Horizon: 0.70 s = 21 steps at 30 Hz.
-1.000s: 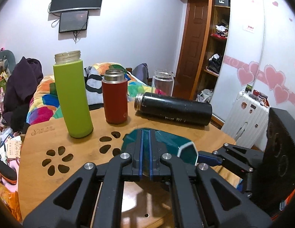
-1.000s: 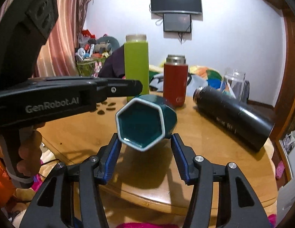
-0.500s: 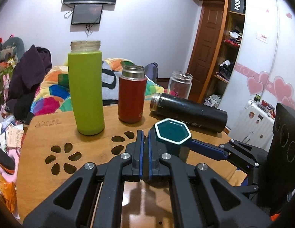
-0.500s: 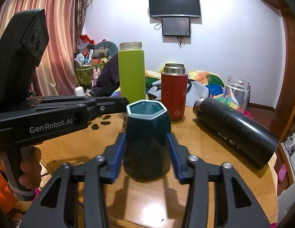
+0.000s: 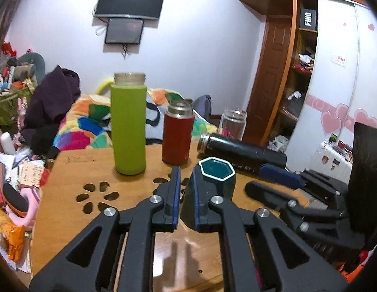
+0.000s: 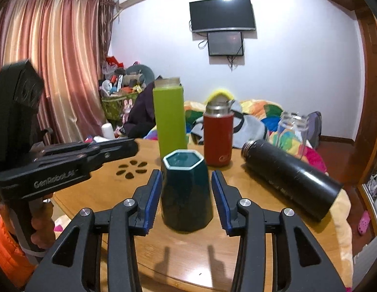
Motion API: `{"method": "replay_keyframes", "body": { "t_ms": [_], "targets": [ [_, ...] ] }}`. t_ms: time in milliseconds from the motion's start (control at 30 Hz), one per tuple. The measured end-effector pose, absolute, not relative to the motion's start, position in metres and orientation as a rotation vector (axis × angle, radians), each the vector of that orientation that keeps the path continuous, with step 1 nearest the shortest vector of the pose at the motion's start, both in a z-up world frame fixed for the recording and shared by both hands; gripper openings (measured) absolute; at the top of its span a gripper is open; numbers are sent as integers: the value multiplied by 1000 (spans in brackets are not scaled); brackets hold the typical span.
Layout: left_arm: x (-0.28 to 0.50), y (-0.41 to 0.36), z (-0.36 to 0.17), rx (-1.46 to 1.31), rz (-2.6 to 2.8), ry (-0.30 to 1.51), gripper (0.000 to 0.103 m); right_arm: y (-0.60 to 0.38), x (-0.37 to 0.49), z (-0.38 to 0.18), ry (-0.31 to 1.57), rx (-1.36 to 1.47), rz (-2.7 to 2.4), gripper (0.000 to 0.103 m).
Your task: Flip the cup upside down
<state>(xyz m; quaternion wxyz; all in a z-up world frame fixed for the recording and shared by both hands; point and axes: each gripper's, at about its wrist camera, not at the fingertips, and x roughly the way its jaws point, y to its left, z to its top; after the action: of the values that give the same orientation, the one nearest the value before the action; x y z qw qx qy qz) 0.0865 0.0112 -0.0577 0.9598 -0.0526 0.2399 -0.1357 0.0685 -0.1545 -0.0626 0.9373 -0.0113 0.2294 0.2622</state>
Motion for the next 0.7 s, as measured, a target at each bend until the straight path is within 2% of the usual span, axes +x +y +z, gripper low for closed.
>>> {"method": "replay_keyframes", "body": {
  "t_ms": [67,167,233,300,333,367,467,500,533,700],
  "targets": [
    [79,10,-52,-99,-248,461,14,-160,66,-54,456,-14,515,41],
    [68,8,-44,-92,-222,423,28,-167,60,-43,434,-2,492,46],
    [58,6,-40,-77,-197,389,41,-170,55,-35,416,10,478,52],
    [51,5,-35,-71,-176,358,68,-173,51,-30,400,20,475,62],
    [45,3,-32,-68,-163,337,74,-175,47,-26,386,27,472,69],
    [42,3,-30,-64,-155,324,84,-176,46,-23,377,31,470,78],
    [32,3,-23,-63,-120,288,103,-184,41,-14,345,53,445,90],
    [30,4,-22,-69,-120,279,103,-187,39,-12,337,68,441,94],
    [28,4,-21,-75,-125,272,103,-190,38,-10,331,80,433,102],
    [19,-4,-19,-25,-64,240,103,-201,32,-5,326,124,434,103]
  ]
}}
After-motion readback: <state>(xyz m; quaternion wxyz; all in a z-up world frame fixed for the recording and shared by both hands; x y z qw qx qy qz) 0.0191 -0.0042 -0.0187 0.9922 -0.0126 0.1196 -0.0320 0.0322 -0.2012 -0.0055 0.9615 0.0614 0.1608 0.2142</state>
